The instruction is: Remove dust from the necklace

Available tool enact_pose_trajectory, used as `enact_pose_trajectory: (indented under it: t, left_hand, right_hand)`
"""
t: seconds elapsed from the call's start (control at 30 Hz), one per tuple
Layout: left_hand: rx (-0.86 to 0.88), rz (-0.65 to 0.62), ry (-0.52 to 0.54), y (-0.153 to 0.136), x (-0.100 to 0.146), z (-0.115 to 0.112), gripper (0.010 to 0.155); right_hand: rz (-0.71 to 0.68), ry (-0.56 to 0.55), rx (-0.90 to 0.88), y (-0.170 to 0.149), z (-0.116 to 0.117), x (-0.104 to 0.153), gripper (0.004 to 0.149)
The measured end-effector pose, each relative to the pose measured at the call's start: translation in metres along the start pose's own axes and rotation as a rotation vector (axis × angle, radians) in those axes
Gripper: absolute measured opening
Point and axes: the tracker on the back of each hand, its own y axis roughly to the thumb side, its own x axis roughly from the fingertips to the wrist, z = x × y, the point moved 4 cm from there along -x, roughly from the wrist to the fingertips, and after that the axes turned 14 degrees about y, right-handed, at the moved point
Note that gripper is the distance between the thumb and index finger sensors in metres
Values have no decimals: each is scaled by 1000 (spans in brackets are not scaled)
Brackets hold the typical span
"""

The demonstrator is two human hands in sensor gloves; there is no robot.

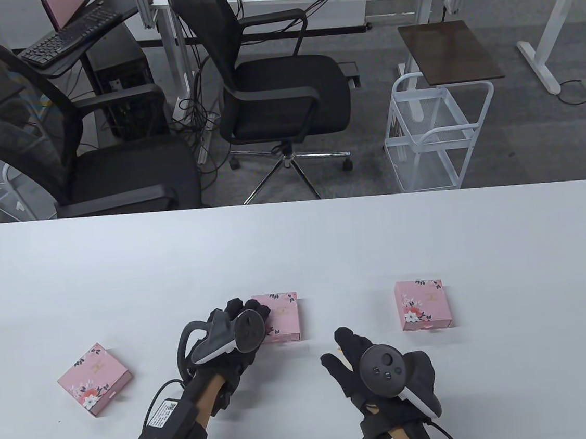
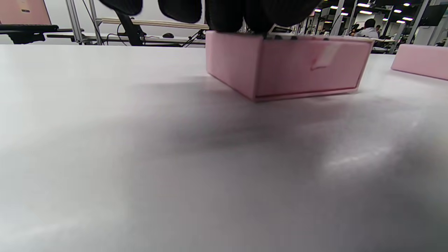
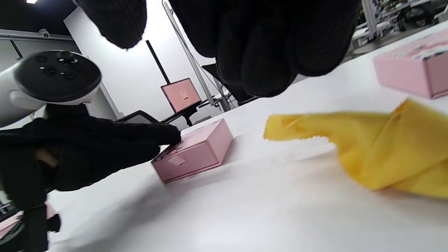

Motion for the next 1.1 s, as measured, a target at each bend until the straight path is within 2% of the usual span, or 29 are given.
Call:
enact_pose_trajectory:
  t: [0.07, 0.13, 0.3, 0.37, 0.47, 0.67, 0.9, 1.1]
  left_hand:
    - [63, 21, 26, -1, -1, 0, 52]
    - [44, 32, -10, -1, -2, 1, 52]
    - [16, 35, -4, 2, -3, 2, 51]
    - [13, 31, -10, 2, -3, 1, 51]
    - [0, 27, -31, 3, -4, 2, 52]
    - [36, 29, -47, 0, -4, 1, 52]
    - [52, 28, -56, -1, -3, -1, 52]
    - [67, 28, -52, -2, -4, -1, 52]
  right_hand:
    - [-16, 45, -7, 5, 13, -5, 61]
    - [-9, 109, -14, 8, 25, -10, 58]
    - [23, 193, -230, 17, 51, -37, 52]
    - [145, 197, -346, 18, 58, -50, 51]
    - [235, 255, -487, 20, 71, -71, 54]
    - [401, 258, -710, 9, 89, -101, 56]
    - [475, 253, -726, -7, 99, -110, 59]
    - [498, 227, -790, -11, 102, -114, 53]
